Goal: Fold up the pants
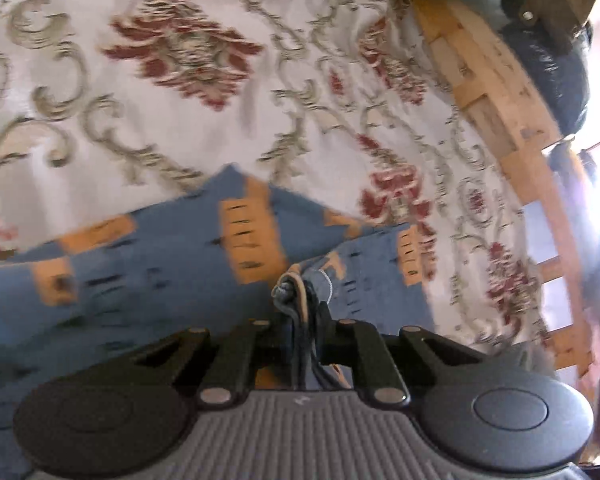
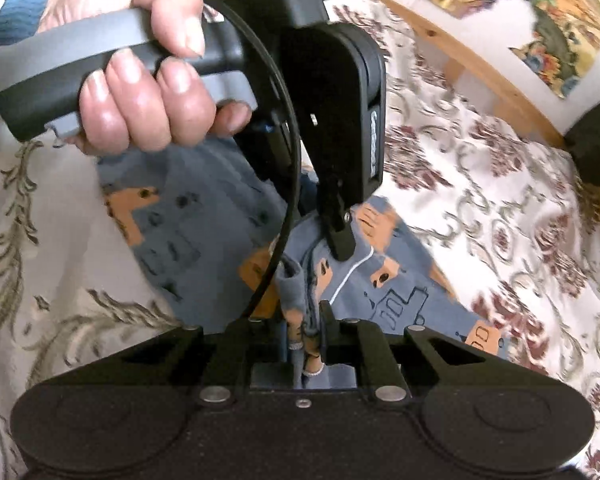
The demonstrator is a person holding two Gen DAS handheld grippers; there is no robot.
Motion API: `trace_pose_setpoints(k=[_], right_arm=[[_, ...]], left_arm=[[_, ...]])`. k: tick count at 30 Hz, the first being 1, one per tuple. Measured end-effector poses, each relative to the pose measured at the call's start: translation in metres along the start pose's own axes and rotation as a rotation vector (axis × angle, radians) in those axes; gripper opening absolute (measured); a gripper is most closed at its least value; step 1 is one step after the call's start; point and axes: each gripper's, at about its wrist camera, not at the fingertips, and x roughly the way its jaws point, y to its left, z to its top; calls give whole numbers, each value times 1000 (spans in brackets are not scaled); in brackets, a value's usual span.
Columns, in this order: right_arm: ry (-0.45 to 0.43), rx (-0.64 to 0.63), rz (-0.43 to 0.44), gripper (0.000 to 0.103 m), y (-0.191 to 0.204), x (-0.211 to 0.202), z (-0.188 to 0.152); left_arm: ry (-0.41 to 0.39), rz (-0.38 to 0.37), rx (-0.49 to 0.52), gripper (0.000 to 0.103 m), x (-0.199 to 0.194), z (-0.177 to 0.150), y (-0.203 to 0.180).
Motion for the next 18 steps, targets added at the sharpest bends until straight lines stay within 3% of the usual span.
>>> trace_pose_setpoints(k=[6, 9, 10, 11, 13, 14, 15, 18], right_arm=[[24, -32, 6, 20, 13, 13, 0], [11, -55, 20, 42, 8, 5, -6], [-7, -53, 46, 58, 1, -3, -10], [-18, -42, 73, 72, -5, -11, -13], [-71, 6, 138, 78, -22, -29, -16], [-103, 45, 153, 83, -31, -39, -17], [-121, 70, 149, 86, -36, -46, -16], [-144, 112, 87, 86, -41, -44, -13]], left_arm=[[16, 25, -19, 12, -5, -5, 24], [15, 30, 9, 17, -3, -5, 28], [12, 36, 26, 19, -2, -6, 27], [8, 35, 37, 25, -3, -7, 27], [-1, 31, 33, 35, -11, -8, 28], [-17, 40, 30, 46, -18, -10, 27], [-41, 61, 31, 58, -28, -14, 26], [-128, 160, 45, 71, -61, -32, 21]])
